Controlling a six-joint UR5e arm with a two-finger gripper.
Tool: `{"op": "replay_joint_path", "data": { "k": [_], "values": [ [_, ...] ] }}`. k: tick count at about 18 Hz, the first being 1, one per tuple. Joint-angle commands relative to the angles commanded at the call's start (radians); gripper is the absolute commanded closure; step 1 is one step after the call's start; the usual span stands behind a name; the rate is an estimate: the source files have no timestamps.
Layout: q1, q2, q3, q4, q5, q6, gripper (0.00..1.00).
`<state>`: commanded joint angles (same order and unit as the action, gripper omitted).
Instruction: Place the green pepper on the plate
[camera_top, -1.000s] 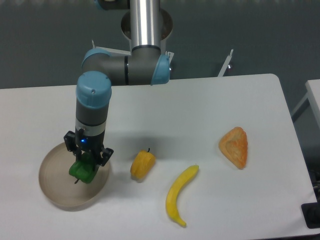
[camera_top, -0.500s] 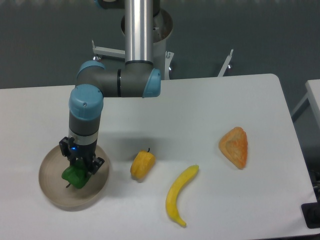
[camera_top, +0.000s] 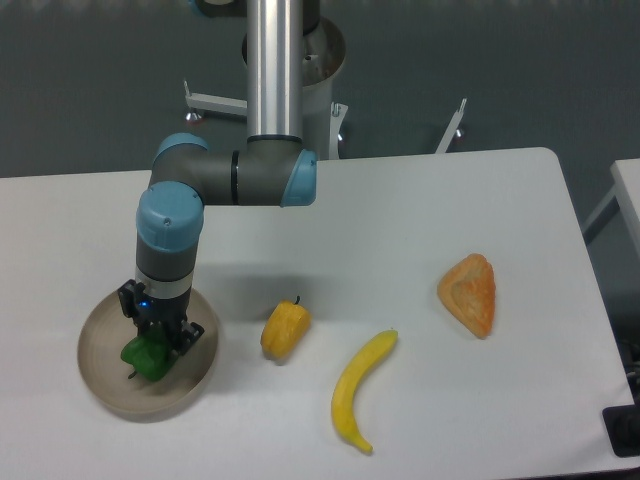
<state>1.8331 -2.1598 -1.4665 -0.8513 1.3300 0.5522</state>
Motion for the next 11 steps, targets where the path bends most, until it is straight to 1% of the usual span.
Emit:
{"op": "replay_joint_path", "data": {
  "k": [2,3,4,5,6,9,10,11],
  "values": [
    [0.000,0.000,-0.002,0.000,0.000,0.000,0.61],
    [0.000,0.000,-0.002,0.002,0.000,0.000,0.56],
    [0.000,0.002,-0.002,0.002,0.000,-0.002,0.50],
    [0.000,0.005,0.000,0.000,0.000,-0.002,0.38],
    [0.000,0.009,-0.002,0.000,0.000,-0.002,0.23],
    [0.008,0.018,-0.002,-0.003,-0.006,0.000,0.07],
    [0.012,0.032,-0.002,-0.005,-0.009,-0.002,0.01],
    [0.023,0.041,0.000,-0.006,-0.011,-0.003,0.00]
  ]
}}
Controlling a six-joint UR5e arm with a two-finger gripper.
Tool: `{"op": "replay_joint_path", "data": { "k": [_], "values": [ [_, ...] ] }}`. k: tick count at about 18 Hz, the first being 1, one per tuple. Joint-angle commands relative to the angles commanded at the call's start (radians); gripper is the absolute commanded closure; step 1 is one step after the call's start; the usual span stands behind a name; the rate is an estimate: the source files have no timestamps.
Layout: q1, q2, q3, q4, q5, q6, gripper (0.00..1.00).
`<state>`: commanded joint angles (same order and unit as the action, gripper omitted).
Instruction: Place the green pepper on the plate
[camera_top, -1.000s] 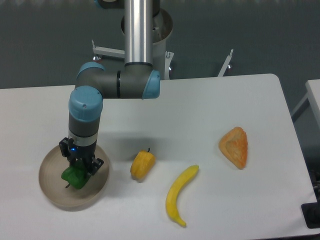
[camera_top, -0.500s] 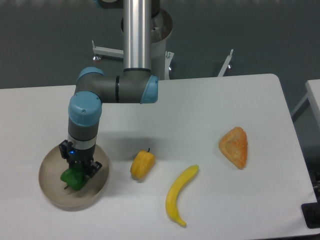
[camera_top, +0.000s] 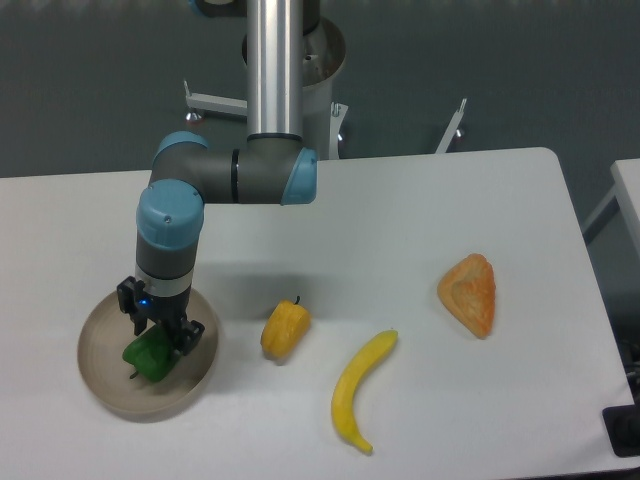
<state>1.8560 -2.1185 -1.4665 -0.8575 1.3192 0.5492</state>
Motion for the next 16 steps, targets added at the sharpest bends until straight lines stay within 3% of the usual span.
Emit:
{"op": "replay_joint_path", "data": {
  "k": [6,10,16],
  "values": [
    [0.101,0.041,0.012,-0.015,0.005,0.017,0.00],
    [0.178,0.045,0.025,-0.026,0.023,0.129,0.00],
    [0.307,0.040,0.086,-0.091,0.031,0.285,0.00]
  ]
}}
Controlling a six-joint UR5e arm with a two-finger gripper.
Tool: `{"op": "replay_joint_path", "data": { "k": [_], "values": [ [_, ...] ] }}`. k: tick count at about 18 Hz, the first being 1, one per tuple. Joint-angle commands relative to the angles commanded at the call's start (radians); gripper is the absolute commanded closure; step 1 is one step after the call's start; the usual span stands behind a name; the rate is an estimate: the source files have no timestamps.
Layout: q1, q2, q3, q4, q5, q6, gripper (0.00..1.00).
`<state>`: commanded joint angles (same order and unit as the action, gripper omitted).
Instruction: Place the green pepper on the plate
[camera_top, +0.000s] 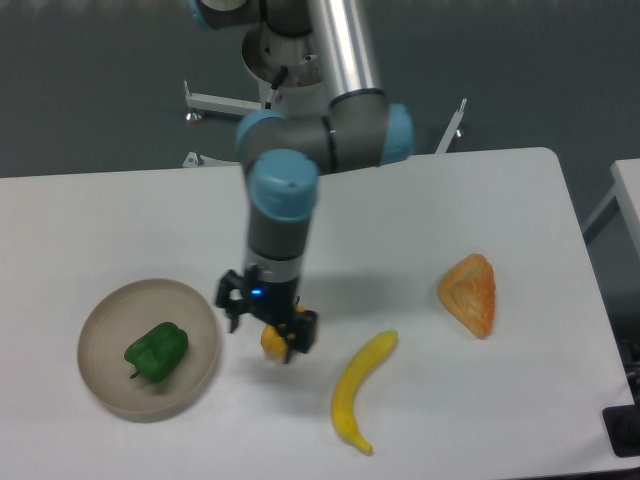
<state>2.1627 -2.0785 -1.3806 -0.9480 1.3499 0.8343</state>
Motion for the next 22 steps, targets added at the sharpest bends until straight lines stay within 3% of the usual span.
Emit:
{"op": "replay_joint_path", "data": {
  "k": [5,10,22],
  "values": [
    [0.083,-0.018,0.057,-0.055,0.037,0.092,0.00],
    [0.123,-0.037,0.071,-0.058,0.129,0.219,0.00],
    [0.134,-0.063,0.091,-0.055,0.167,0.304,0.00]
  ]
}}
